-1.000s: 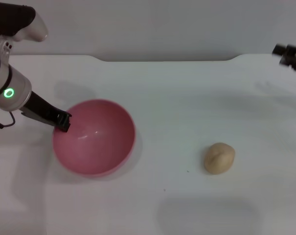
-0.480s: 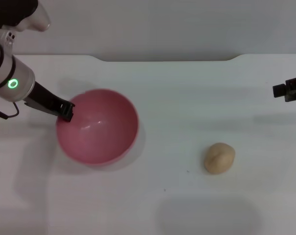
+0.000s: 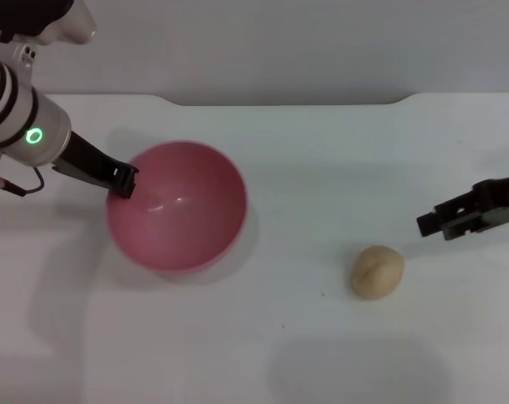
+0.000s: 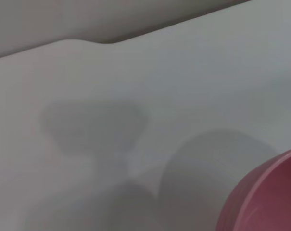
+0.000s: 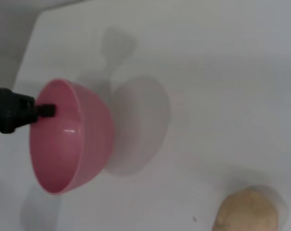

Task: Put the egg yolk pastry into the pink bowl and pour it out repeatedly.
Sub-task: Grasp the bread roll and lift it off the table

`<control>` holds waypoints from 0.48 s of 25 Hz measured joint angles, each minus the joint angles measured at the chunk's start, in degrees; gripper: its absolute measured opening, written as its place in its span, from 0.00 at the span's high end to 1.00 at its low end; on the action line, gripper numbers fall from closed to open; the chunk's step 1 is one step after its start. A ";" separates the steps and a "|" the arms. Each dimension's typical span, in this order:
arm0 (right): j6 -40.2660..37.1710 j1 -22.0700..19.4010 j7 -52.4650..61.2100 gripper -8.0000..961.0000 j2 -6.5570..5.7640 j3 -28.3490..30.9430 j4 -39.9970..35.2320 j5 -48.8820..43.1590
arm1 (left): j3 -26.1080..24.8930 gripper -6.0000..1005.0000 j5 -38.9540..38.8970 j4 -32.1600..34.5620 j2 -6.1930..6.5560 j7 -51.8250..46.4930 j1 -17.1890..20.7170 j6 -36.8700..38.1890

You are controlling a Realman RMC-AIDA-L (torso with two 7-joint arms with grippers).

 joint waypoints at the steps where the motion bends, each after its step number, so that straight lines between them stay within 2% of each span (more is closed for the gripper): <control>1: 1.10 -0.10 0.68 0.41 0.22 -1.21 0.06 -0.02 | 0.23 1.00 -0.20 0.00 -0.01 0.00 0.00 -0.30; 7: 6.06 -0.29 3.08 0.41 1.00 -7.54 1.93 -0.13 | 1.26 0.99 -2.00 0.01 -0.01 0.04 0.35 -1.85; 12: 11.17 0.60 3.35 0.41 1.71 -8.78 6.02 -0.14 | 1.51 0.99 -2.16 0.01 0.00 0.19 0.43 -2.10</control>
